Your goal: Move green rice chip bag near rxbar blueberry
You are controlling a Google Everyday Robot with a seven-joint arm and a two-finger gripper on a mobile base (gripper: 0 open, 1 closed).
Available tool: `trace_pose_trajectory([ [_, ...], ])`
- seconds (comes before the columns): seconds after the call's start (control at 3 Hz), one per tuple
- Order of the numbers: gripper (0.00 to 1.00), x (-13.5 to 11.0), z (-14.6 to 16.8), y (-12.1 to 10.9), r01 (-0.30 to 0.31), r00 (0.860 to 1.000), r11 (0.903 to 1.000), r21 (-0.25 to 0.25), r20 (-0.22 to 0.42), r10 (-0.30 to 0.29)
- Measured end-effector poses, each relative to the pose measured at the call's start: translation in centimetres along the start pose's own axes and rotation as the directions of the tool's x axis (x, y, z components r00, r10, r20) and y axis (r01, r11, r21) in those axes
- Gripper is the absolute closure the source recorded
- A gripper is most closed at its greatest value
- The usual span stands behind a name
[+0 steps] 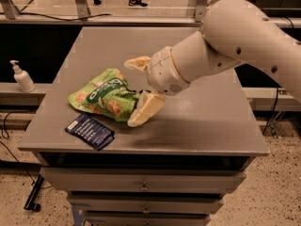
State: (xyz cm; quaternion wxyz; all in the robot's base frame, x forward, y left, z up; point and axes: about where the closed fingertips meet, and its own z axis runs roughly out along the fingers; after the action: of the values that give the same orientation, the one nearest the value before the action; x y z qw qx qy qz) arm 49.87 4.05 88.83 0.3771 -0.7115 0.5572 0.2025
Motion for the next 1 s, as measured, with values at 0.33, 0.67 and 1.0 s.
trace_pose_trajectory([
  [0.33, 0.00, 0.7, -0.7, -0.2, -0.020, 1.000, 0.9997, 0.011, -0.007, 0.020],
  [0.67, 0.00, 3.0, -4.0, -0.7, -0.104, 0.994, 0.9875, 0.119, -0.013, 0.106],
  [1.0, 0.00, 6.7, -12.0, -1.3, -0.226, 0.969, 0.9056, 0.359, -0.015, 0.247],
])
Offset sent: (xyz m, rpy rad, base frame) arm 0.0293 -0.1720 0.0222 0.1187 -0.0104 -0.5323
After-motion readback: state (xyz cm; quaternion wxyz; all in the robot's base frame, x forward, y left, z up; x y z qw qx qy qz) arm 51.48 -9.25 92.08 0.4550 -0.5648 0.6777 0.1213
